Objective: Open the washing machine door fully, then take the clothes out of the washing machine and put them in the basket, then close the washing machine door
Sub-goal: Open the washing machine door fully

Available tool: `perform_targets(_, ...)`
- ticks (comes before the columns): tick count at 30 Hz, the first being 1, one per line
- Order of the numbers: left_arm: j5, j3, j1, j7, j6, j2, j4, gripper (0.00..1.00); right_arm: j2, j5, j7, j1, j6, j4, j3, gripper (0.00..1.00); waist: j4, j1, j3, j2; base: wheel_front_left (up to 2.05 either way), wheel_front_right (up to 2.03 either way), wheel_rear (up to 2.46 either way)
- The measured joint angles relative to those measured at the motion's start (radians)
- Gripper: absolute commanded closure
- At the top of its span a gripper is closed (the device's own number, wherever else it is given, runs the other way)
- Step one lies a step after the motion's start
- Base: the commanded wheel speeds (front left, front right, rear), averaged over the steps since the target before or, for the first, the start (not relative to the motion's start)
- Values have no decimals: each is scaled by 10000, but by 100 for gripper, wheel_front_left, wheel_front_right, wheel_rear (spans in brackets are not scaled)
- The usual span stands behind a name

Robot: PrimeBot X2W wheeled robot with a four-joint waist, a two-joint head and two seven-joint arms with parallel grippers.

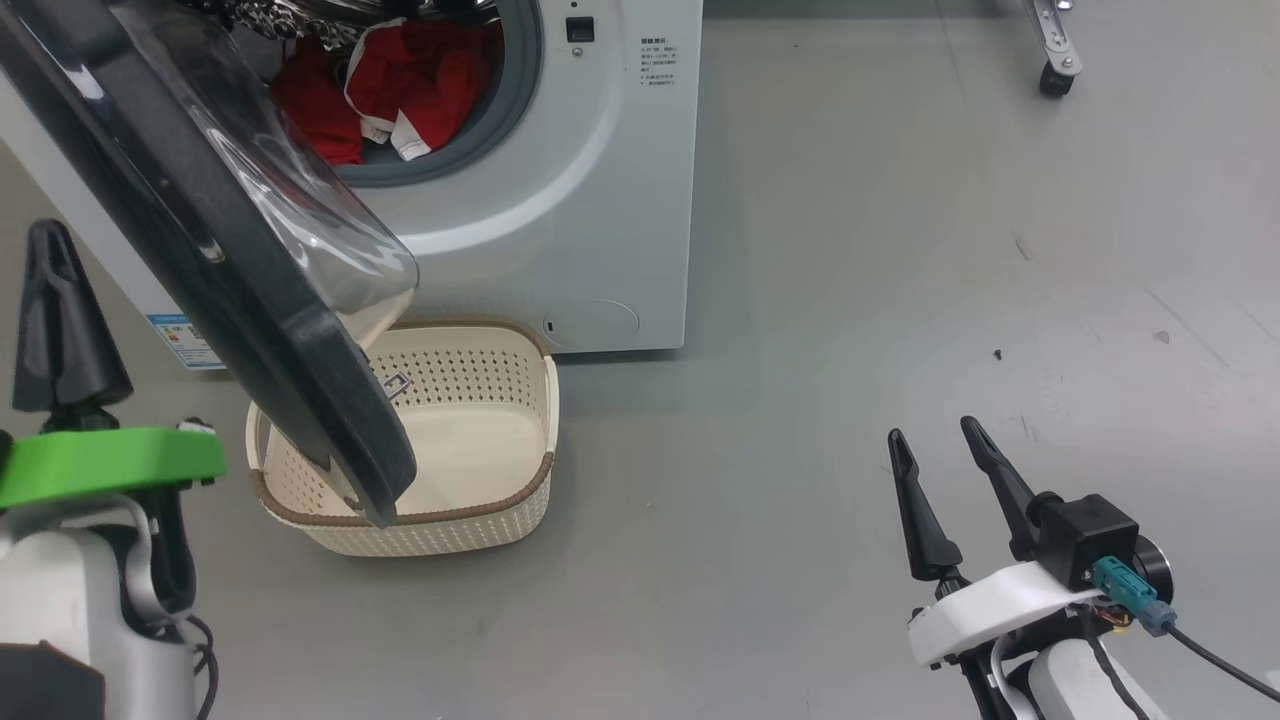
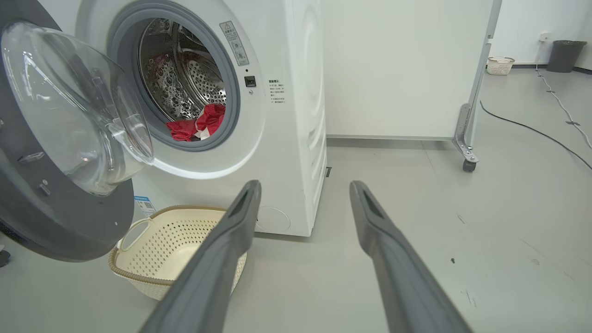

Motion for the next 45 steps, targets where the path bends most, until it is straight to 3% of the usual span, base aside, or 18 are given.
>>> perform_targets(8, 159, -245, -610, -10, -10, 119, -663, 100, 102, -84, 0, 1, 134, 86, -2, 0, -55, 0, -98, 0, 0, 0, 0)
perform_targets(24, 863, -2157, -940, 380, -282, 40, -920, 100, 255, -278, 0, 4, 314, 320, -36, 0, -193, 0, -359, 0, 0, 0, 0)
perform_targets(31, 742, -2945, -516, 1417, -410, -58, -174, 100, 286, -286, 0, 8, 345, 372, -56, 0, -289, 0, -287, 0, 0, 0, 0)
perform_targets(45, 10, -3055, 188, 2437, -420, -182, 1310, 100, 462, -295, 0, 4, 403, 397, -301, 0, -648, 0, 139, 0, 0, 0, 0)
